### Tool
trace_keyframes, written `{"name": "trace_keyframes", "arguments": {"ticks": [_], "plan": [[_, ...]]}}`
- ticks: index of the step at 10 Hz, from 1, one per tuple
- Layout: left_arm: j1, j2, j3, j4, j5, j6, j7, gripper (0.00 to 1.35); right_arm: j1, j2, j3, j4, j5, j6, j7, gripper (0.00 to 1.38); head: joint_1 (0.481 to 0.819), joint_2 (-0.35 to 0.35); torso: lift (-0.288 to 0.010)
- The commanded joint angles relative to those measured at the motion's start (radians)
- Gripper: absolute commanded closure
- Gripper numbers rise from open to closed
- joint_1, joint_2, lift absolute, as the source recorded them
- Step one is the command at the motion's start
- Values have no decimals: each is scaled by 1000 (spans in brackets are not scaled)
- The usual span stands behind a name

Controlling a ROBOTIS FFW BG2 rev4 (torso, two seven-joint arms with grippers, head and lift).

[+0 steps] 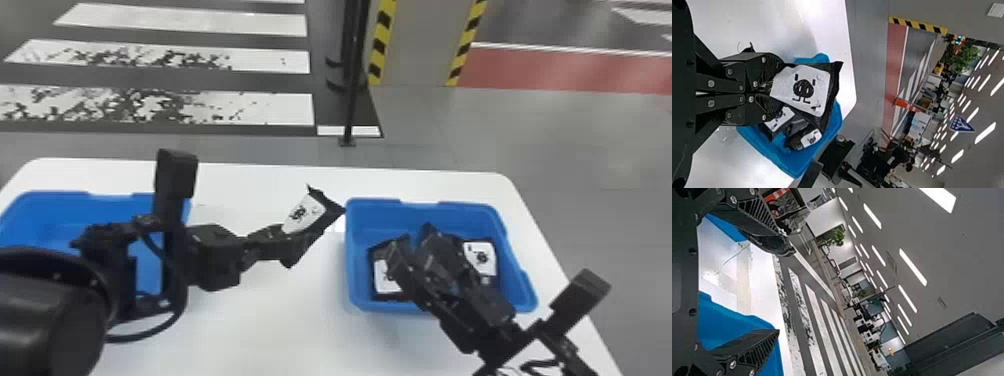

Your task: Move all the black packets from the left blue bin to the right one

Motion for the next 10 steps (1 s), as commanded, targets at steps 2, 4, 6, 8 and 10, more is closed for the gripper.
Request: {"name": "trace_keyframes", "arguments": {"ticks": [2,4,6,8,10], "plan": [[-16,-1,-65,5,60,2,0,1208,-67,-9,28,29,-11,41,-1,154,695,-148,-146],[-28,2,-101,10,93,7,0,1208,-94,-15,60,46,-35,51,-6,154,695,-165,-146],[-41,2,-127,27,117,7,0,1208,-106,-15,70,59,-41,48,-9,374,695,-174,-146],[-43,2,-133,32,125,7,0,1208,-106,-13,70,71,-45,9,-12,1243,695,-185,-146],[-43,2,-131,32,125,5,0,1208,-106,-15,76,73,-49,2,-12,1276,695,-195,-146]]}}
